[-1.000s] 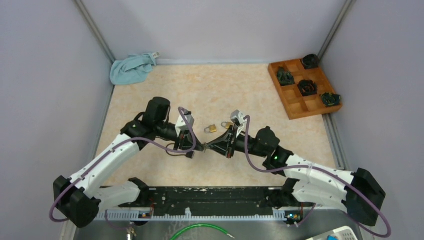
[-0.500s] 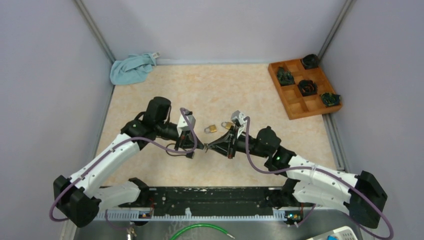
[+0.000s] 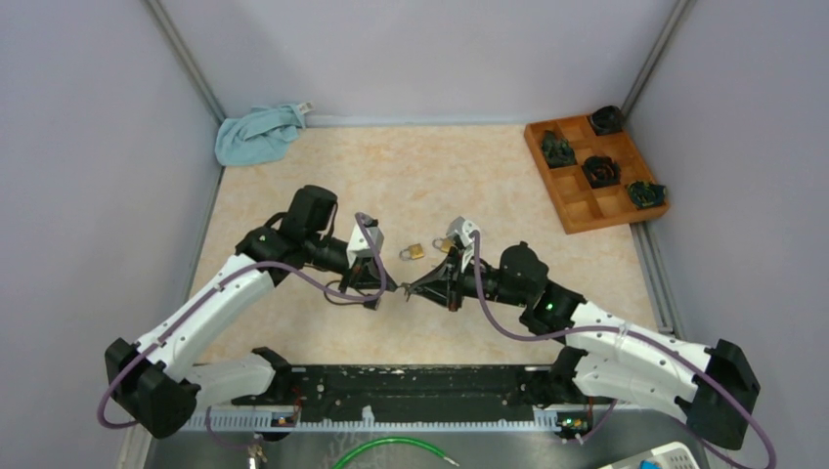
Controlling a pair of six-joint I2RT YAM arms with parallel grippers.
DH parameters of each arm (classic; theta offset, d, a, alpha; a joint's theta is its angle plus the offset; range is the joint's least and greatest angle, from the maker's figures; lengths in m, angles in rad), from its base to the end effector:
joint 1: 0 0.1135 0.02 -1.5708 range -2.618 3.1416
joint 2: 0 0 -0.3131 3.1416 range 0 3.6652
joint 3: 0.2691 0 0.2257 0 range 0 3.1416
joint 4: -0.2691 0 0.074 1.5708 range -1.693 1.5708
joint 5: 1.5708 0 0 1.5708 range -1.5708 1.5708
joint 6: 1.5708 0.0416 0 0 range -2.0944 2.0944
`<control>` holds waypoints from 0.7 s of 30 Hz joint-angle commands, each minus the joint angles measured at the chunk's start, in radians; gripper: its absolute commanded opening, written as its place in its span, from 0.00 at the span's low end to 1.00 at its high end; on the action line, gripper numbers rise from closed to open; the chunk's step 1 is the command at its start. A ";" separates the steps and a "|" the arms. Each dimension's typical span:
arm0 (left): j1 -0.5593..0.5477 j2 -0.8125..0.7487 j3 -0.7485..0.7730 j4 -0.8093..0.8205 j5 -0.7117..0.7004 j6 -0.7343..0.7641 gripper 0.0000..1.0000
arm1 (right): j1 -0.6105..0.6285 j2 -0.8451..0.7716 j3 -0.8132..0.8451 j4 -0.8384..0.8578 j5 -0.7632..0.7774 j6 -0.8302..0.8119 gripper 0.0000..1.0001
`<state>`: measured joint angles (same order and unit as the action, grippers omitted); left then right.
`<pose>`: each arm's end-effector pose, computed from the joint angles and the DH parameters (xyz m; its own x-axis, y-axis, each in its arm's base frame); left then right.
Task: Unlock with the key
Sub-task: Pick up the key from the center of the board.
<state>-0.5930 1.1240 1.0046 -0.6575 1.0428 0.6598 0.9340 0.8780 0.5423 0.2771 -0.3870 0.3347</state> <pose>0.1255 -0.1279 0.3630 0.0263 0.3546 -0.9346 0.9824 -0.1821 -0.0414 0.0811 0.1360 0.3328 -0.3511 0.0369 -0.9356 -0.9034 0.2495 0.3488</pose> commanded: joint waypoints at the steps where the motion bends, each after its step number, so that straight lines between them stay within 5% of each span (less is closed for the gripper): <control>1: 0.000 0.006 0.043 -0.044 -0.006 0.003 0.00 | 0.005 -0.013 0.059 -0.013 0.005 -0.037 0.00; 4: 0.001 0.015 0.048 -0.049 -0.003 -0.038 0.00 | 0.005 -0.021 0.064 -0.032 0.019 -0.044 0.09; 9: 0.001 0.033 0.060 -0.062 0.014 -0.100 0.00 | 0.005 -0.036 0.065 -0.024 0.046 -0.052 0.42; 14: 0.000 0.040 0.061 -0.069 0.016 -0.127 0.00 | 0.005 -0.019 0.067 0.032 0.034 -0.055 0.52; 21: 0.000 0.057 0.077 -0.092 0.009 -0.138 0.00 | 0.005 0.063 0.090 0.083 -0.023 -0.059 0.48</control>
<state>-0.5930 1.1744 1.0439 -0.7273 1.0359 0.5407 0.9340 0.9031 0.5674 0.2733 -0.3698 0.2901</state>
